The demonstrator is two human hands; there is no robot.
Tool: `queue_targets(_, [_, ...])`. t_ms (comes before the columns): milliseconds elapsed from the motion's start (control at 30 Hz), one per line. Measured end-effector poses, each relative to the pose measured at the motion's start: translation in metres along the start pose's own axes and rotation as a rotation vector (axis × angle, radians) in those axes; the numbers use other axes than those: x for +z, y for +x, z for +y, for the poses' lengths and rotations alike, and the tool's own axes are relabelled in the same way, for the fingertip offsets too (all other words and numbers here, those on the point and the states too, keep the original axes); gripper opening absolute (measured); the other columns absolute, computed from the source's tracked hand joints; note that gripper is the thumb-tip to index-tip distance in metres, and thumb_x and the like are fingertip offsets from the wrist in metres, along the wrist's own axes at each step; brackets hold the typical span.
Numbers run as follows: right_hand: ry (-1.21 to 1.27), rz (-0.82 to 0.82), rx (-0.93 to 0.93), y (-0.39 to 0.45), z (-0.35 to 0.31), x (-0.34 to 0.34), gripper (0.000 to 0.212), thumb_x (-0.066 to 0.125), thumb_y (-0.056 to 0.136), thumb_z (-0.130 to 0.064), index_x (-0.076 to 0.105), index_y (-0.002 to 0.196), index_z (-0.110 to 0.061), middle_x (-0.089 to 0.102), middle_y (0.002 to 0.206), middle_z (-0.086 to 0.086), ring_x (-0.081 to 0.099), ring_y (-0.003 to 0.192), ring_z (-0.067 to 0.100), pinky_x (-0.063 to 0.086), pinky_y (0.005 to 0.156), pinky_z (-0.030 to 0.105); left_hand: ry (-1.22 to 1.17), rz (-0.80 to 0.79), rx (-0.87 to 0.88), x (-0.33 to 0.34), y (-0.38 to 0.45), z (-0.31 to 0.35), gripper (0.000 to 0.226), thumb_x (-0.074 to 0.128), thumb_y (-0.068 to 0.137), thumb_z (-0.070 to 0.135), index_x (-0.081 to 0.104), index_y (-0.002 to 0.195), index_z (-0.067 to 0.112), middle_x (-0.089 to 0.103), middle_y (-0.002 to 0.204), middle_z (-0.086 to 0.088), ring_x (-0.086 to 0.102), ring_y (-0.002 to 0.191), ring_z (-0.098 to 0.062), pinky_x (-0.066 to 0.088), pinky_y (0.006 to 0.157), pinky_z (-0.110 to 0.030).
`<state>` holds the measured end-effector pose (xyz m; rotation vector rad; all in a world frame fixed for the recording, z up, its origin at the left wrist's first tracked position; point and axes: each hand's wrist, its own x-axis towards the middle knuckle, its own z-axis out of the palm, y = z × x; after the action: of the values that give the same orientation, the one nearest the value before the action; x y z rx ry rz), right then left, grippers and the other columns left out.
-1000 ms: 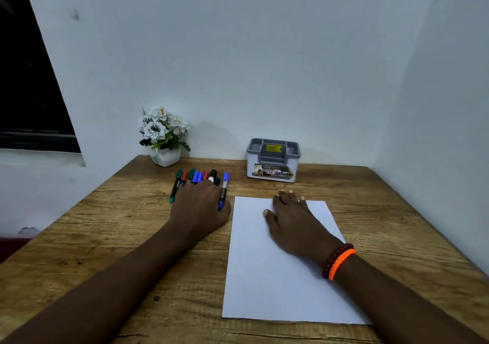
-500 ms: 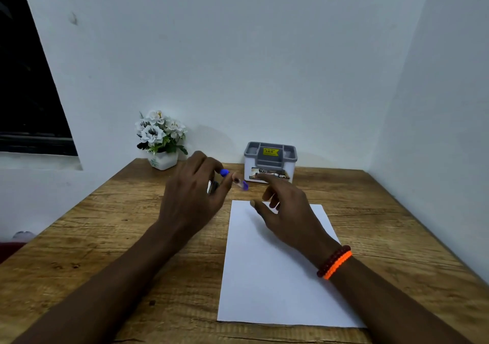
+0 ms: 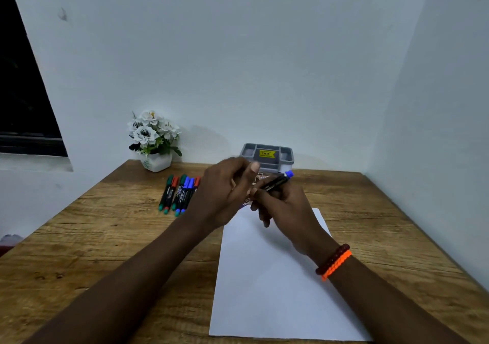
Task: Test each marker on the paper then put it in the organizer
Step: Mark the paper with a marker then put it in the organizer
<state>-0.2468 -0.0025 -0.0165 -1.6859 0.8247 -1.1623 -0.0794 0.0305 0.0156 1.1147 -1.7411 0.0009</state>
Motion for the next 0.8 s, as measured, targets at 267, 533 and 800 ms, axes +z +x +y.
queue_targets(267, [0.421, 0.136, 0.241, 0.006, 0.012, -0.004, 0.025, 0.062, 0.101, -0.005, 0.071, 0.079, 0.002, 0.065, 0.07, 0.021, 0.05, 0.051, 0.026, 0.045, 0.046, 0.031, 0.077, -0.435, -0.033, 0.015, -0.021, -0.029, 0.019, 0.047, 0.106, 0.041, 0.058, 0.094, 0.032, 0.058, 0.079, 0.01, 0.054, 0.075, -0.006, 0.036, 0.063, -0.017])
queue_targets(533, [0.47, 0.107, 0.206, 0.005, 0.005, -0.003, 0.023, 0.063, 0.103, -0.004, 0.071, 0.084, 0.006, 0.069, 0.072, 0.018, 0.055, 0.048, 0.02, 0.047, 0.043, 0.028, 0.107, -0.36, -0.021, 0.017, -0.02, -0.023, 0.025, 0.043, 0.107, 0.039, 0.049, 0.083, 0.032, 0.049, 0.065, 0.013, 0.051, 0.066, -0.006, 0.031, 0.057, -0.019])
queue_targets(800, [0.476, 0.092, 0.18, 0.001, 0.0, -0.003, 0.023, 0.065, 0.104, -0.007, 0.073, 0.085, 0.004, 0.063, 0.068, 0.016, 0.053, 0.047, 0.02, 0.047, 0.044, 0.028, 0.012, -0.3, -0.068, 0.017, -0.02, -0.018, 0.044, 0.047, 0.106, 0.042, 0.049, 0.067, 0.021, 0.04, 0.052, 0.006, 0.041, 0.05, -0.012, 0.026, 0.051, -0.022])
